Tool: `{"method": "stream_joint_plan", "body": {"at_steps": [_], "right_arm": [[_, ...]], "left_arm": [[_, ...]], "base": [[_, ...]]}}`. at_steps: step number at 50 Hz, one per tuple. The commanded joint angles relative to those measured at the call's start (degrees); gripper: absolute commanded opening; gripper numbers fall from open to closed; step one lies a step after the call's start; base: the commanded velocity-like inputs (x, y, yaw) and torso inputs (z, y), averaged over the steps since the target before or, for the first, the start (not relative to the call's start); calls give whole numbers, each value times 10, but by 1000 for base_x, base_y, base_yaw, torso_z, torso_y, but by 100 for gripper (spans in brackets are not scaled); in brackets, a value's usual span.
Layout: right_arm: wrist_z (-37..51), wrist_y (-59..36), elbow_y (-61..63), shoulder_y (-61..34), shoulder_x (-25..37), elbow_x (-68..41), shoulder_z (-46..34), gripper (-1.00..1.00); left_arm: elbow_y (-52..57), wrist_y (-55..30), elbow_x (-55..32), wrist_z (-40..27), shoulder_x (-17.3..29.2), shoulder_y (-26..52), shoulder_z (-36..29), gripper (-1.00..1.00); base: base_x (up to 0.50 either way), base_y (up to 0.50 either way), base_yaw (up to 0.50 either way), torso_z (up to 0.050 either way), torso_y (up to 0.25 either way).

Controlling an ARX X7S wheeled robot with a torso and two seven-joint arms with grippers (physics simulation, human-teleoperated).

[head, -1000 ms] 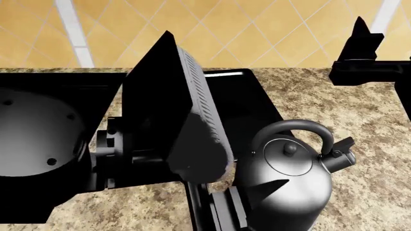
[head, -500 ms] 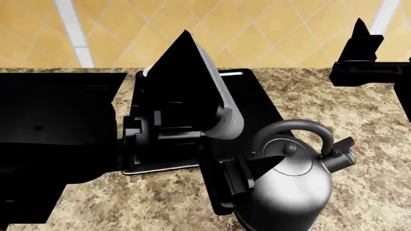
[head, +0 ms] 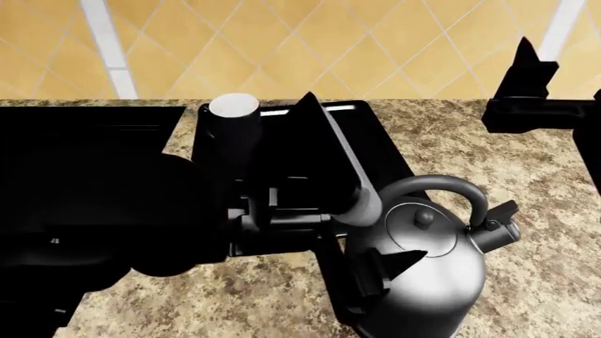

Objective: Pick the kettle from the counter and place it on the tray. Then pick the mug from the cabinet and place it on the tray. Then close the cabinet doors.

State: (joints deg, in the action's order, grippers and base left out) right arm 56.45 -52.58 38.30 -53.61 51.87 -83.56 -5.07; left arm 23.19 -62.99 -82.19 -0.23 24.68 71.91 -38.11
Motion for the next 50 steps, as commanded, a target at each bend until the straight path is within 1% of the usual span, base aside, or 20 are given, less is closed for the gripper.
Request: {"method": "stream_joint_plan", "body": {"at_steps": [1,4,5,19,24,28,31,43,50], "right_arm": [[-9,6,-3,11,-2,13,-1,100],[-11,7,-3,14,-3,16,-2,100],[-12,8,-3,15,-3,17,-2,100],[-18,14,-7,24,-5,28,-4,100],[-16,15,-7,24,-6,28,-3,100],[-13,13,-7,20,-6,26,-5,100],[-11,12,-8,15,-6,23,-6,100],[-3,9,-6,4,0,9,-3,100],[-1,11,-5,4,2,6,0,100]], "left_arm": [[-10,12,29,11,-11,-17,-18,100],[-14,14,33,11,-14,-18,-21,100],[-16,15,35,11,-15,-19,-22,-100],[-27,30,52,7,-12,-24,-21,-100],[-31,42,30,-6,-10,-14,7,-100],[-46,51,-13,-42,-19,0,41,-100],[-52,56,-29,-59,-22,10,54,-100],[-73,72,-40,-91,-23,36,81,-100],[-95,84,-48,-120,-20,64,105,-100]], "base": [[0,0,0,0,0],[0,0,0,0,0],[0,0,0,0,0],[0,0,0,0,0],[0,0,0,0,0],[0,0,0,0,0],[0,0,0,0,3],[0,0,0,1,1],[0,0,0,0,1]]}}
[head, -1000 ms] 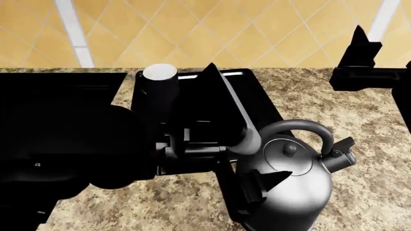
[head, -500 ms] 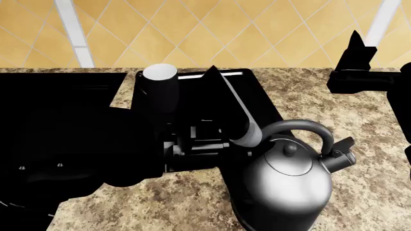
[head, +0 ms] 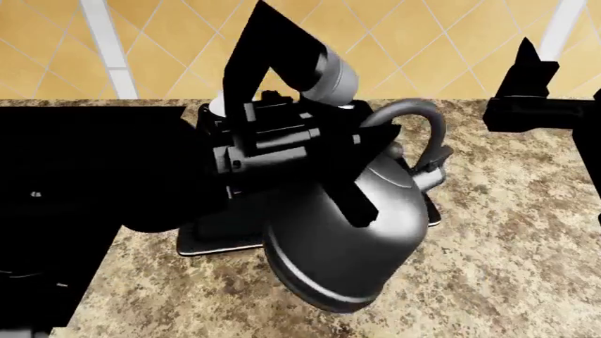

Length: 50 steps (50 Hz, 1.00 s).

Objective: Pick the kettle from the counter and place it on the tray. Then pick the mug from the cabinet and place it on the tray. Then close the cabinet doors.

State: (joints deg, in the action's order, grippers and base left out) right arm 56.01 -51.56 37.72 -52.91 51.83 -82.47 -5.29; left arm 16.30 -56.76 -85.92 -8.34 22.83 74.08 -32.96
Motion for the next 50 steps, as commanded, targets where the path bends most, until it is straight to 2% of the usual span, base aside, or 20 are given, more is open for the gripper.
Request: {"method": "stream_joint_plan", "body": {"at_steps": [1,9,19,29,50], "right_arm": [[3,1,0,-3,1,-3,1,100],[3,0,-1,-6,-2,-1,-3,100],[2,3,-1,-5,-1,-1,-2,100],[2,9,2,5,5,-1,6,100],[-20,26,-6,36,2,27,9,100]], "left_arm": [[-31,24,-10,-44,-1,49,58,-100],[-64,50,18,-73,-5,79,77,-100],[-74,101,110,-93,-30,72,59,-100],[-118,135,178,-84,-56,62,27,-100],[-292,225,302,-48,-99,26,-26,-100]], "base": [[0,0,0,0,0],[0,0,0,1,3],[0,0,0,1,1],[0,0,0,0,2],[0,0,0,1,1]]}}
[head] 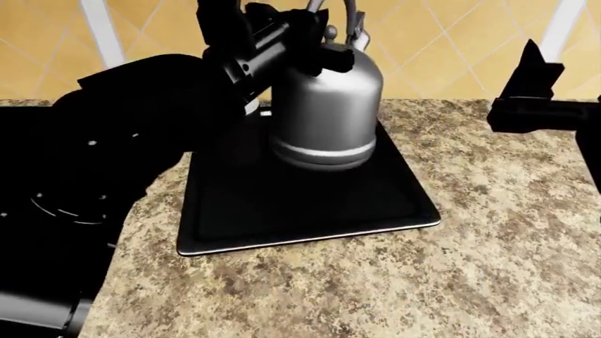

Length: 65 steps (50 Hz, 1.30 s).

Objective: Pick the kettle from the counter and place it on the tray. Then pick the mug from the cabinet and place it on the tray. Then close the cabinet doors.

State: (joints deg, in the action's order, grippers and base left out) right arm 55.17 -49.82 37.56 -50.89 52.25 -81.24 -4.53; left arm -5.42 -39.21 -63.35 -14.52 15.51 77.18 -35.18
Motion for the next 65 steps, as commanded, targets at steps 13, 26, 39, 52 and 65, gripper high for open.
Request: {"method": "stream_joint_plan", "body": {"at_steps": [13,26,39,52,65], "right_arm": [[-24,19,-11,33,-4,29,3,100],[-30,22,-16,36,-10,41,-4,100],[-31,23,-19,35,-13,44,-8,100],[-32,23,-20,34,-15,46,-12,100],[-34,25,-21,34,-15,48,-14,100]], "left_arm": [[-115,72,95,32,-40,-27,-24,-100],[-144,87,94,39,-34,-30,-13,-100],[-155,87,86,48,-27,-32,-9,100],[-154,78,77,52,-21,-30,-8,100],[-55,60,31,26,8,0,31,100]], "base": [[0,0,0,1,2],[0,0,0,1,2],[0,0,0,1,2],[0,0,0,0,0],[0,0,0,0,0]]}}
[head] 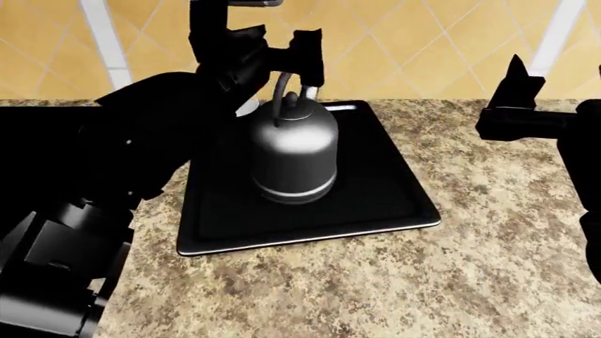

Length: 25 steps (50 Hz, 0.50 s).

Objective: Pick the kettle from the counter and place it on the tray. Then pick the mug from the cabinet and place it on the tray. Then close the cabinet doors.

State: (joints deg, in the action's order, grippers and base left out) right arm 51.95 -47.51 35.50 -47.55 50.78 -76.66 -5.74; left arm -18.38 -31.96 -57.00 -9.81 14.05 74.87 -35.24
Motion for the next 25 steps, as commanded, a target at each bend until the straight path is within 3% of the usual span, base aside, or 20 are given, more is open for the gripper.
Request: {"method": "stream_joint_plan", "body": {"at_steps": [1,11,16,25], "right_arm": [[-1,2,1,2,0,3,-1,100],[40,3,89,3,13,-11,11,100],[71,21,154,30,29,-30,42,100],[107,45,225,73,59,-31,93,100]], "left_arm": [[98,-17,-37,-32,30,28,37,100],[333,-71,-62,-197,112,36,74,100],[466,-90,-58,-276,171,10,88,100],[618,-80,-133,-375,253,-48,169,100]], "base": [[0,0,0,0,0],[0,0,0,0,0],[0,0,0,0,0],[0,0,0,0,0]]}}
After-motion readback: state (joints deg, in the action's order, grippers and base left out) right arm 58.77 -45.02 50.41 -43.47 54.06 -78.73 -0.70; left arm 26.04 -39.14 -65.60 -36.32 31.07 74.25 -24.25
